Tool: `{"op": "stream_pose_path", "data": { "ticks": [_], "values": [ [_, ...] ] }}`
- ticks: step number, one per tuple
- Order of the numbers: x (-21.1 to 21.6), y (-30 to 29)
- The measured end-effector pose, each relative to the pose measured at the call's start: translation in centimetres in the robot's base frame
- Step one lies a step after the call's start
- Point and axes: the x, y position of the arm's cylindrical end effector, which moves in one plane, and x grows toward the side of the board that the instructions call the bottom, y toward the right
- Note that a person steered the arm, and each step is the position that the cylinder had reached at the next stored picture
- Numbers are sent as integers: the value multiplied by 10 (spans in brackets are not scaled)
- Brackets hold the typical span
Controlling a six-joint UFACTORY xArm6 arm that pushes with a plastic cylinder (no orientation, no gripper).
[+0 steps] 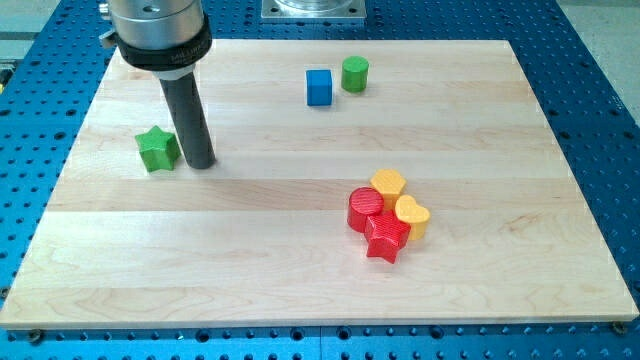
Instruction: Make a group of green blocks and the blue cube
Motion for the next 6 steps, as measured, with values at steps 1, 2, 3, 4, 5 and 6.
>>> {"op": "stream_pose_path", "data": {
  "ticks": [1,2,3,4,5,6],
  "values": [
    [0,-40],
    [-3,-38],
    [-39,110],
    [-112,239],
    [-184,263],
    [-191,230]
  ]
}}
